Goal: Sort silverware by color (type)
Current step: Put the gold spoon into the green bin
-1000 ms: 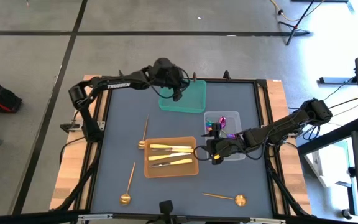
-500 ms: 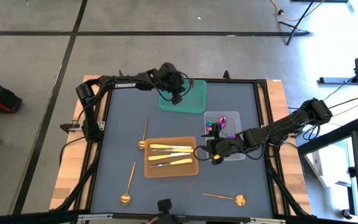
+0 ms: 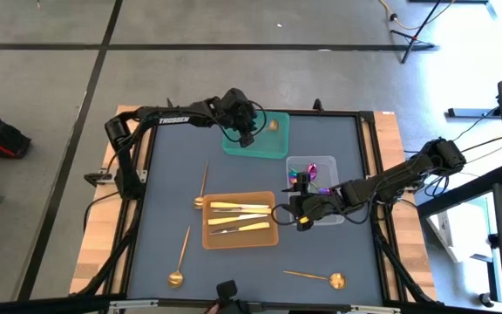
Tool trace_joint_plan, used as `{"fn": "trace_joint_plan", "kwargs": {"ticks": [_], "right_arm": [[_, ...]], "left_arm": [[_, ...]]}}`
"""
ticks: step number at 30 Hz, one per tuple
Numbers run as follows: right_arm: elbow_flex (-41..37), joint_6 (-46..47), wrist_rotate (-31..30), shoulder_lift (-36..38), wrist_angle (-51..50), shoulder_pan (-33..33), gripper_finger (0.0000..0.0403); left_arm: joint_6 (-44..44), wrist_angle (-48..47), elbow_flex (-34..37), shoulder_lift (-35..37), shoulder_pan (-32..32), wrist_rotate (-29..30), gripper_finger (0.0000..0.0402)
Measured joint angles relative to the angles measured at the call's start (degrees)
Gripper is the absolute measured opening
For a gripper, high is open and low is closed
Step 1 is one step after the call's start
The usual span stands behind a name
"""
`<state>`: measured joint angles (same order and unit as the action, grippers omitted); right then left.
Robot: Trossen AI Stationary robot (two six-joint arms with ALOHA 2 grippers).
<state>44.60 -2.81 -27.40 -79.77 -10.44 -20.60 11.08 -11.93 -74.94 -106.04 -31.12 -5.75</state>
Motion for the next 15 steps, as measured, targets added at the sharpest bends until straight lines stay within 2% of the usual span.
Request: {"fn": "trace_joint_plan", "kwargs": {"ticks": [4, 8, 15], "right_arm": [[0.00, -0.34, -0.06, 0.00, 0.15, 0.00, 0.0239], [0.00, -0.55, -0.52, 0.00, 0.44, 0.00, 0.0239], [0.00, 0.16, -0.88, 0.26, 0.47, -3.04, 0.0239]], "left_arm": [[-0.14, -3.36, 0.00, 4.81, 1.69, 2.22, 0.0108], [-1.60, -9.61, 0.00, 11.13, 5.45, 7.29, 0.0109], [-10.87, -25.58, 0.71, 22.69, 17.50, 16.38, 0.0109]]}}
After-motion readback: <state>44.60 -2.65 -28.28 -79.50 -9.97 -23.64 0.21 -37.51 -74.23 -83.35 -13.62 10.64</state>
